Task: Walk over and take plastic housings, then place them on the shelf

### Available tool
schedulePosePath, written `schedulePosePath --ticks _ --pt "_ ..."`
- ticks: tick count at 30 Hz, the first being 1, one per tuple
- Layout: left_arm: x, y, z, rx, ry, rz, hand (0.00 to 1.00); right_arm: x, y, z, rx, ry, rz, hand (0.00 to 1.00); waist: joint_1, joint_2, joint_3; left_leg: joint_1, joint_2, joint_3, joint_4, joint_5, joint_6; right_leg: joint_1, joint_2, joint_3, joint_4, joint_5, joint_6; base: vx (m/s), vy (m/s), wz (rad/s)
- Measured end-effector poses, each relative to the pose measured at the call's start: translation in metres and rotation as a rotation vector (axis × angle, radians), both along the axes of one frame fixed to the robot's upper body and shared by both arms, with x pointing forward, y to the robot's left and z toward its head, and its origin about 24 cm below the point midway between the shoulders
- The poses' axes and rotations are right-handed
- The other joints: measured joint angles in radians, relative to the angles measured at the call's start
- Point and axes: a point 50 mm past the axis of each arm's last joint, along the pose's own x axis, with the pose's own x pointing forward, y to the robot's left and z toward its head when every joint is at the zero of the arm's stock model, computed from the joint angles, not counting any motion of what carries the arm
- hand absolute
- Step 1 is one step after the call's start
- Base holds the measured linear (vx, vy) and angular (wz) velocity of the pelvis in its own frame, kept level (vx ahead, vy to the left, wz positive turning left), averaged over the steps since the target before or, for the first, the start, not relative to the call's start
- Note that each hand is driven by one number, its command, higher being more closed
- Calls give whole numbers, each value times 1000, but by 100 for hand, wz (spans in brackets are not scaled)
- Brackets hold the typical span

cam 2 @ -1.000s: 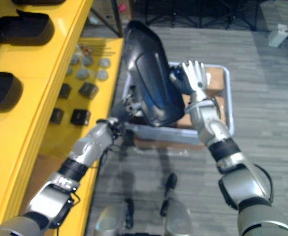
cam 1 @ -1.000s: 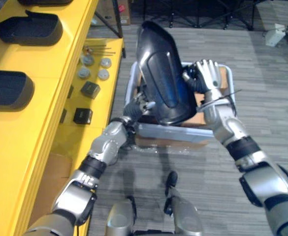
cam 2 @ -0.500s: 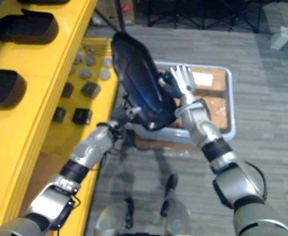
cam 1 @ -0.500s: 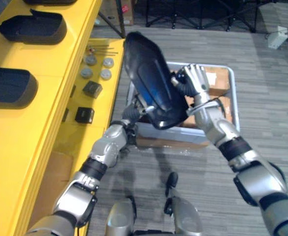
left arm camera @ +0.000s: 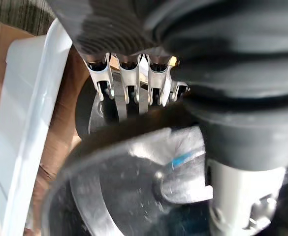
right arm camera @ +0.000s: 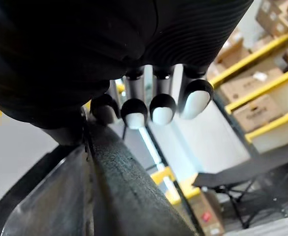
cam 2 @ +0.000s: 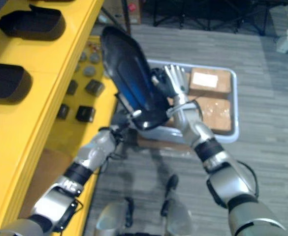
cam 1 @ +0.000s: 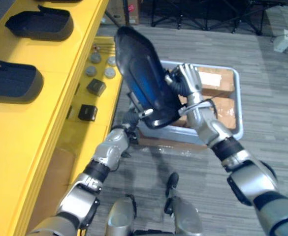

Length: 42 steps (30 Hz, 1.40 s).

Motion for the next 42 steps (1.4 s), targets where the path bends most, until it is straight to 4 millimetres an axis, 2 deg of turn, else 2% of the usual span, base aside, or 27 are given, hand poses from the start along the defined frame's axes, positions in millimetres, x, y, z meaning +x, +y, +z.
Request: schedulePosePath --ticks 5,10,16,21,22,25,29,33,35,39,42 --pt "-1 4 2 -42 -44 90 100 -4 9 0 73 7 38 100 -6 0 0 1 1 0 1 0 0 0 0 1 2 -1 0 -40 50 0" --pt "-4 10 2 -91 -46 185 100 -19 17 -16 248 39 82 100 -12 -1 1 5 2 1 0 0 0 0 -1 1 14 -11 5 -37 49 2" --pt "-9 9 -4 -122 -38 190 100 -28 20 -27 318 68 106 100 -14 -4 2 28 4 20 -21 0 0 2 -2 25 14 -11 5 -24 60 -10" --pt "-14 6 -10 -114 -23 185 100 -35 18 -37 333 84 110 100 -29 -5 3 42 5 30 -34 0 0 3 -1 30 14 -11 5 -5 55 -6" --pt "-15 6 -13 -111 -17 182 100 -37 18 -40 335 90 111 0 -30 -6 3 45 4 31 -39 3 0 3 -1 31 14 -12 5 -10 43 -1" --pt "-19 3 -20 -94 0 167 100 -41 15 -50 341 112 114 0 -29 -10 5 56 4 32 -50 6 -1 8 -1 33 14 -14 6 -11 40 -1" --pt "-22 2 -21 -93 -10 166 100 -47 14 -63 354 133 107 0 -30 -28 5 58 3 32 -58 10 -1 9 0 34 10 -14 6 -18 27 0" --pt "-33 5 -20 -41 -67 196 100 -54 12 -71 418 161 107 0 -36 -30 4 59 3 32 -59 10 -1 9 1 34 8 -14 6 -21 38 0" --pt "-38 7 -16 -14 -107 221 100 -59 11 -75 465 178 105 0 -35 -31 4 59 3 32 -59 10 -1 10 1 34 8 -14 6 -24 47 0" --pt "-50 11 10 72 -290 309 100 -70 7 -82 589 215 110 0 -35 -33 2 78 3 34 -60 10 -1 29 3 36 6 -14 6 -33 47 -1" --pt "-62 14 26 91 -405 390 100 -80 7 -75 652 187 169 0 -35 -35 2 90 2 38 -60 9 0 40 8 38 4 -15 6 -50 20 -4"
